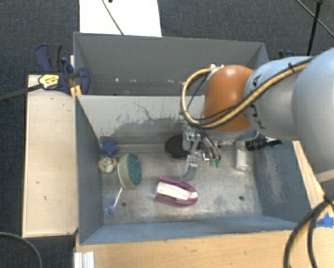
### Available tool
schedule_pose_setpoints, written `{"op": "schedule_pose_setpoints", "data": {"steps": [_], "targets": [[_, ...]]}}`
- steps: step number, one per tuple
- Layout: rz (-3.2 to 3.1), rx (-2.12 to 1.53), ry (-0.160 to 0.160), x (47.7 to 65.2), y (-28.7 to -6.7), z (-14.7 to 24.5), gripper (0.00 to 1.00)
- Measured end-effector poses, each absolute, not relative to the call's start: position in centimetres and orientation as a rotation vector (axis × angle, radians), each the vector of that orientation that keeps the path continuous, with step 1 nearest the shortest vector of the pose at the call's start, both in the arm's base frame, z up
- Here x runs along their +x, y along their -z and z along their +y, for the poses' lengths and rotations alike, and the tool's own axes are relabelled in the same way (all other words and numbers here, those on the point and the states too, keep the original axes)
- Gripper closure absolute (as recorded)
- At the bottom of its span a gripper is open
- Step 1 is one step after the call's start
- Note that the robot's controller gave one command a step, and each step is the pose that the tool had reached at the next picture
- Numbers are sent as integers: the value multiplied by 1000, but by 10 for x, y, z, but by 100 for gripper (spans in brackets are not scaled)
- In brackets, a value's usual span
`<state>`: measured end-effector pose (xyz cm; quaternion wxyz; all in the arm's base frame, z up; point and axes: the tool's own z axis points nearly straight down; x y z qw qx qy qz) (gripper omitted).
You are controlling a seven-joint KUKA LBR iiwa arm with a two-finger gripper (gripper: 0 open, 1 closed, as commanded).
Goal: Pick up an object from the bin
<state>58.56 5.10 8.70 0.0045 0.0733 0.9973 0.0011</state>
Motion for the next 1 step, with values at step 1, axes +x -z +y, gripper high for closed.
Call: {"op": "schedule_pose_setpoints", "data": {"steps": [1], "targets": [[3134, -18, -1, 586, -123, 50, 0]]}}
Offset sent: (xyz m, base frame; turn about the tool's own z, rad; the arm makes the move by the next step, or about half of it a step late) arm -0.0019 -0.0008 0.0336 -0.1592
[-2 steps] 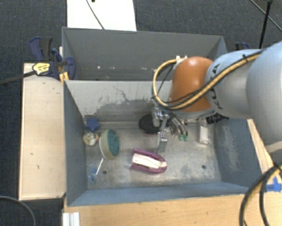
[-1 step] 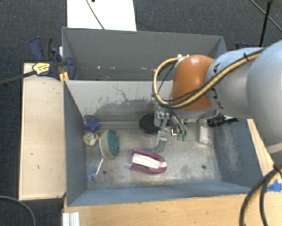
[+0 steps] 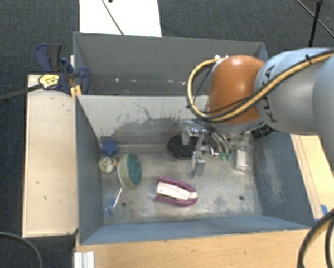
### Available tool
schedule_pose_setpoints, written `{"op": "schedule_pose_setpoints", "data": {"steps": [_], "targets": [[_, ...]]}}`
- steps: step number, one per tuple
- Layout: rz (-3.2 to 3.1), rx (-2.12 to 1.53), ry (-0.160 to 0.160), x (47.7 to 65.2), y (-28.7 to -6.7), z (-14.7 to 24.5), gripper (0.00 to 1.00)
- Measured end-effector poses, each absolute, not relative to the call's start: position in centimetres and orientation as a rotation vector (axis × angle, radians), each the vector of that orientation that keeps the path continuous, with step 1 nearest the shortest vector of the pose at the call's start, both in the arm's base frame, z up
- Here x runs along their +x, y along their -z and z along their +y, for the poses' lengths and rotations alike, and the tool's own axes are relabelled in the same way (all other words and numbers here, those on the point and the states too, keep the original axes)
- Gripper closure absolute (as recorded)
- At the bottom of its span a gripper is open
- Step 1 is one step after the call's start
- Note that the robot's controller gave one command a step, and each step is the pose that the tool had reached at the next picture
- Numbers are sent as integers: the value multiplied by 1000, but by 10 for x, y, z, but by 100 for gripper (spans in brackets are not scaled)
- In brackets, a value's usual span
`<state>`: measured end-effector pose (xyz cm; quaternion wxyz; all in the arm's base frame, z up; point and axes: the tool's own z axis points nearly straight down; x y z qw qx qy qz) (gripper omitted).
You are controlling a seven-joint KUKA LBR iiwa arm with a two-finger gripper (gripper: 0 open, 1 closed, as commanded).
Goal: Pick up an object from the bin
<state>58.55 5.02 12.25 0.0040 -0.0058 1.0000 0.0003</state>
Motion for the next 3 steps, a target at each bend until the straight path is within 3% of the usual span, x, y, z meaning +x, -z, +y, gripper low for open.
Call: {"op": "schedule_pose_setpoints", "data": {"steps": [1, 2, 3], "targets": [[3116, -204, -3, 595, -79, 52, 0], [3113, -199, -4, 595, -78, 51, 0], [3127, 55, -6, 596, -81, 51, 0]]}}
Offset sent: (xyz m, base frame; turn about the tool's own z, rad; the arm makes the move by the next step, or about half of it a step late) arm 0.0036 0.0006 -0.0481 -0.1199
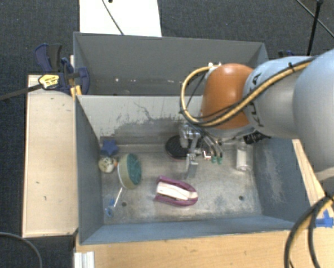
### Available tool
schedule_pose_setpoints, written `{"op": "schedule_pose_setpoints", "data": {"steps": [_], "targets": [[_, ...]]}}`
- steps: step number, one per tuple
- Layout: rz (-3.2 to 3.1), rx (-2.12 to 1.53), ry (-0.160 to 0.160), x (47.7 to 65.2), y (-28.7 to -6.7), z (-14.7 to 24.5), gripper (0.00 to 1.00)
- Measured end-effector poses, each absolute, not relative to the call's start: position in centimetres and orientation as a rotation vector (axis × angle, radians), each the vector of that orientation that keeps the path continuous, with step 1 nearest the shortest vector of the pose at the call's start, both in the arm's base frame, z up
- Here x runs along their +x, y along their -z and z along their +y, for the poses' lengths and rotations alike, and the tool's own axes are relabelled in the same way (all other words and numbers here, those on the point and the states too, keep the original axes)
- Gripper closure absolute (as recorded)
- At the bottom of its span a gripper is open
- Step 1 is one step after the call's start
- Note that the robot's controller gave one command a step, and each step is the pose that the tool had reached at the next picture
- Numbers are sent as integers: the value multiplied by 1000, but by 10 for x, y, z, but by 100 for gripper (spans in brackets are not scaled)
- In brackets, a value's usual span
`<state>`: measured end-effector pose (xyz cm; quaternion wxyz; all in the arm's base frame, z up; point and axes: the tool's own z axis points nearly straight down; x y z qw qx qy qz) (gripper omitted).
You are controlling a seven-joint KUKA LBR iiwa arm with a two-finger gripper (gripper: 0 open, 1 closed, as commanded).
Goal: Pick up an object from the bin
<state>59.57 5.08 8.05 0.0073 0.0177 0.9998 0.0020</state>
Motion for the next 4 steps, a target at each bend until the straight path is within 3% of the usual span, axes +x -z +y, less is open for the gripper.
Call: {"op": "schedule_pose_setpoints", "data": {"steps": [3, 4], "targets": [[3122, 144, -8, 597, -76, 51, 0], [3119, 143, -11, 599, -80, 51, 100]]}}
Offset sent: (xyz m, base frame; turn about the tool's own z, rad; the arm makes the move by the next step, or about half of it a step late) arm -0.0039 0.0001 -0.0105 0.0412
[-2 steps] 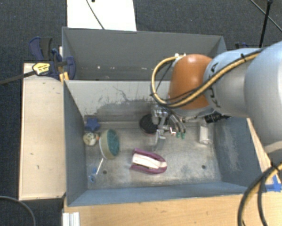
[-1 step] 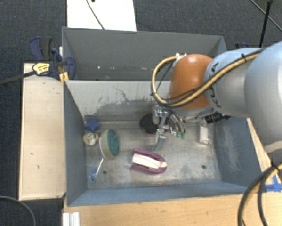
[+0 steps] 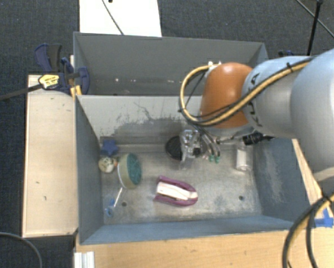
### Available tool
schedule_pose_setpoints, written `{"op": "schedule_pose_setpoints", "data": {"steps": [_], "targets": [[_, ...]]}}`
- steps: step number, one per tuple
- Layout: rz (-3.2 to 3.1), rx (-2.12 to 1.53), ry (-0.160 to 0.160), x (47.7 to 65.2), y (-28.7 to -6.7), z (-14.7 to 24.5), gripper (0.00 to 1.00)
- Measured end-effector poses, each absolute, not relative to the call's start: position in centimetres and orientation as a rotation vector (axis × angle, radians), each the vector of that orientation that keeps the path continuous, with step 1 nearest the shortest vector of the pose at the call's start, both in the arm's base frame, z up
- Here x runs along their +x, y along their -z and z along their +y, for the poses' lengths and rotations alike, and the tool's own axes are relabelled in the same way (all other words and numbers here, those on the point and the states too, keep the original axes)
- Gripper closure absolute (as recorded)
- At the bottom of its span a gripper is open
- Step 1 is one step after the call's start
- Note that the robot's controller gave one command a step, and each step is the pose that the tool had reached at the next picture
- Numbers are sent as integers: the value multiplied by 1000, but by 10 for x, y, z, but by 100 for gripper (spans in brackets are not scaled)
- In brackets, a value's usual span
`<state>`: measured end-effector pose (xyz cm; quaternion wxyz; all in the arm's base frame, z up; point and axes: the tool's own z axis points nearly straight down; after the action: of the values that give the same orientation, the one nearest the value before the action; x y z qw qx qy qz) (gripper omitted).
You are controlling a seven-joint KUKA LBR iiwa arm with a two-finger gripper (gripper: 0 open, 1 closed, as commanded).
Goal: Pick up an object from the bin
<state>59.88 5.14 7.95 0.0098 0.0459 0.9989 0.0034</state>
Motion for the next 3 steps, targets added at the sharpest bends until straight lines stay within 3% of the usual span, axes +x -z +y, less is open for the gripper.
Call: {"op": "schedule_pose_setpoints", "data": {"steps": [1, 2, 3], "targets": [[3107, -415, 0, 577, -181, 36, 100], [3109, -414, -1, 576, -180, 36, 0], [3127, 130, 0, 586, -82, 17, 0]]}}
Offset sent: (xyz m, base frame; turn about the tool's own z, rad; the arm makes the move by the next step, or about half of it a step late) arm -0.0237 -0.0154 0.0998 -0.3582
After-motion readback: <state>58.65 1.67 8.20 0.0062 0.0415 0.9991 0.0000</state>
